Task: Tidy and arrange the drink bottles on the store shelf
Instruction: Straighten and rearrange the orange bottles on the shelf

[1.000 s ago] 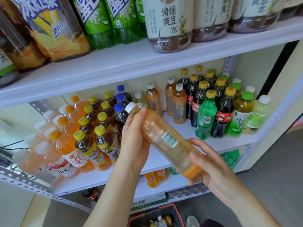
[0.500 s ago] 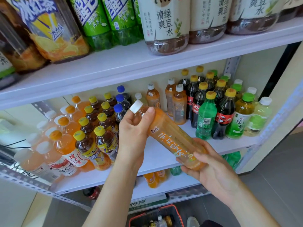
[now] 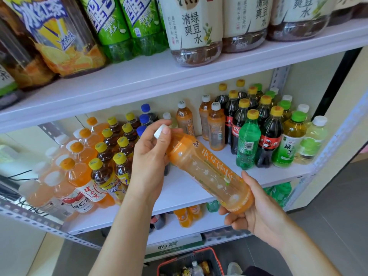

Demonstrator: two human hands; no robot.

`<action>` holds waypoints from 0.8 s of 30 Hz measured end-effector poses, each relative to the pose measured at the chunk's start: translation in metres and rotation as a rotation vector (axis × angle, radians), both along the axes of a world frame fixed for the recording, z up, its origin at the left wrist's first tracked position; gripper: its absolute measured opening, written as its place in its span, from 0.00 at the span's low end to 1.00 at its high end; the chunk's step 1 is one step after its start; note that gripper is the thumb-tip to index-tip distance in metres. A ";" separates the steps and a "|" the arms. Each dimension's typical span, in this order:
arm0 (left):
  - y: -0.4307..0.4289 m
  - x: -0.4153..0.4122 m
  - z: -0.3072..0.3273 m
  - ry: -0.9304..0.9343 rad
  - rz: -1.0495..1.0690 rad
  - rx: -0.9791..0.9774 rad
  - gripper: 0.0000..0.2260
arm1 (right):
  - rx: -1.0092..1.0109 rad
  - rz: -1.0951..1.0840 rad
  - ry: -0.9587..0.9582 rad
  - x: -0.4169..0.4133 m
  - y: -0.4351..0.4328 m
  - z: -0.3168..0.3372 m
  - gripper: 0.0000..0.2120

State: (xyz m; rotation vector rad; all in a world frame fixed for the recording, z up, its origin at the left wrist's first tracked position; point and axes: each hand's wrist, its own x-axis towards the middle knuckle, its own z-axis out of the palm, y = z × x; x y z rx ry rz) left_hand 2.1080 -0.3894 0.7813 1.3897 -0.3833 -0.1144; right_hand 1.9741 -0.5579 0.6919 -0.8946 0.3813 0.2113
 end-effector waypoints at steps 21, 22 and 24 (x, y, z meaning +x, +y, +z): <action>0.011 0.015 -0.008 -0.121 0.272 0.434 0.16 | 0.005 -0.163 -0.257 -0.001 -0.004 -0.004 0.25; 0.010 0.016 -0.008 -0.125 0.266 0.428 0.16 | -0.005 -0.168 -0.251 -0.002 -0.005 -0.005 0.25; 0.012 0.017 -0.006 -0.151 0.220 0.421 0.14 | -0.049 -0.150 -0.216 -0.003 -0.005 -0.004 0.22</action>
